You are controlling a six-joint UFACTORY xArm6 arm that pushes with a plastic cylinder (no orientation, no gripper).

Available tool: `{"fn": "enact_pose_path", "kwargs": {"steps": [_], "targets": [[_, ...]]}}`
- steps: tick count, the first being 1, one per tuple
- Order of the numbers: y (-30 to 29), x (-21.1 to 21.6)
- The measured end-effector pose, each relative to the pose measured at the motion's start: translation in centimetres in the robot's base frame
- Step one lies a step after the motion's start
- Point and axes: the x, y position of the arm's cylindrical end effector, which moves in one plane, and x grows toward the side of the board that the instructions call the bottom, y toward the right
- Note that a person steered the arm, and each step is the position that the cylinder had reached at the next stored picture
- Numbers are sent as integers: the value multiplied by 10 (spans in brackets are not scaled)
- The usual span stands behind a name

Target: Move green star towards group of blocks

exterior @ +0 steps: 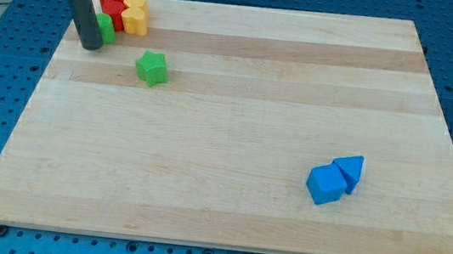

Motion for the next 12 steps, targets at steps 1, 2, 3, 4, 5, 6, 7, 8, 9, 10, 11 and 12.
{"fn": "enact_pose_path", "kwargs": {"steps": [1, 2, 3, 4, 5, 6, 7, 8, 9, 10, 11, 12], "targets": [[-4, 21], [2, 77], [41, 119], [97, 120], [130, 106], [136, 80], [129, 52], [113, 33], [105, 34], [107, 65], [101, 75], [96, 59]]}}
